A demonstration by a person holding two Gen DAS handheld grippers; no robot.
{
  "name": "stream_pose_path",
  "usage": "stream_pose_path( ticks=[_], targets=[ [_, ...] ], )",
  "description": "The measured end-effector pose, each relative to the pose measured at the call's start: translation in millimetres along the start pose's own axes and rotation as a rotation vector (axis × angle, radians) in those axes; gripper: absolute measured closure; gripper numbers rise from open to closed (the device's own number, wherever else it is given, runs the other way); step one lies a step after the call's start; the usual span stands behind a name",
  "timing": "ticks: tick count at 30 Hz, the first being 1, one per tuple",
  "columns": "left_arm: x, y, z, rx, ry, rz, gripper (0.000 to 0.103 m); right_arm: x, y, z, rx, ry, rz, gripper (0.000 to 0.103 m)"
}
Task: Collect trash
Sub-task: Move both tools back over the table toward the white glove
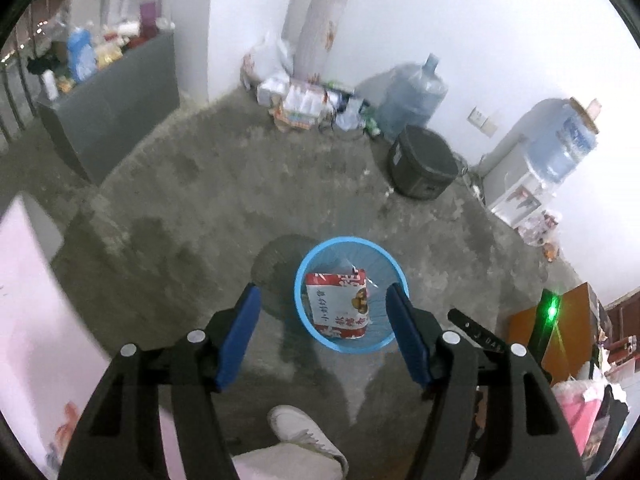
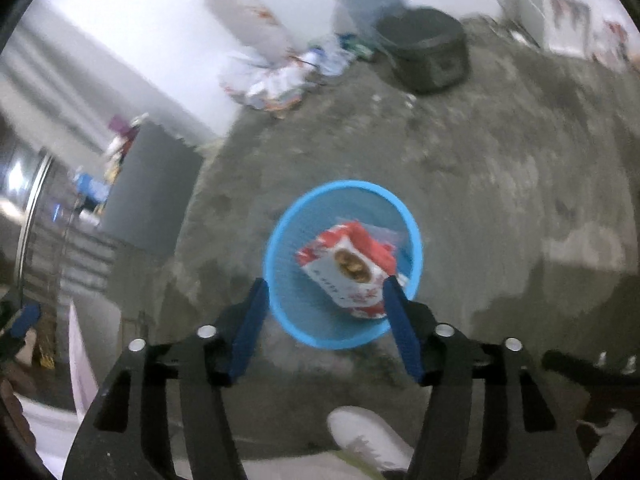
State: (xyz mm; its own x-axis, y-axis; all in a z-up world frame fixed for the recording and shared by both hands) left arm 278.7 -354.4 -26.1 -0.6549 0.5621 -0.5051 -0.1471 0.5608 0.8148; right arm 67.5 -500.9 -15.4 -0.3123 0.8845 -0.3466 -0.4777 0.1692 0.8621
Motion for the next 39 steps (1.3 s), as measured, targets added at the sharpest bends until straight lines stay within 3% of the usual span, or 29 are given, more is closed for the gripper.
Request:
stream_pose_path(
  ticks=[7,15,21,25,28,33,39],
  targets=[
    [43.4,87.7,20.8,-0.087,-0.011,-0.107,0.037,22.3,53.2,69.3,-0.104,0.245,-0.028,0.037],
    [116.2,189.6,63.8,-0.160,0.108,-0.262,0.035,59.7,95.8,126.2,-0.230,0.452,-0.030,0.035],
    [190.1,266.1,103.4,-0.325,0.223,-0.408,0.033,88.1,114.6,157.9,-0.310,0.562,-0.010,0.035],
    [247.1,303.7,125.9,-0.430,0.319,-0.468,0.033,114.4,117.1,179.3,-0.381,0.625,0.049,0.035],
    [286.0,321.7,136.8,-0.491,0.381,-0.482,0.033,134.2,114.8,193.9,-0.434,0.652,0.097,0.035],
    [329.1,331.2,147.6,-0.528,0.459,-0.464,0.033,165.1,110.5,215.1,-0.479,0.706,0.184,0.035],
    [349.5,323.5,155.4,-0.530,0.497,-0.434,0.033,177.8,105.7,228.2,-0.514,0.718,0.255,0.035]
  ],
)
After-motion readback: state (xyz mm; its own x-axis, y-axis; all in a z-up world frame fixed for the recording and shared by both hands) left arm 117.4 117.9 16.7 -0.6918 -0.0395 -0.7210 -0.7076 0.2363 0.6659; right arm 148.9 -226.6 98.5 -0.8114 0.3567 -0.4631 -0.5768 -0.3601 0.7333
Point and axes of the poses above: each gripper's, at about its wrist camera, not at the fingertips, and y roughly against the way its jaws point, z to its left, x to its underside, the point moved 3 cm from there along -y, roughly the way its jaws point, and after that the axes turned 4 degrees about x, right-handed, at the moved point
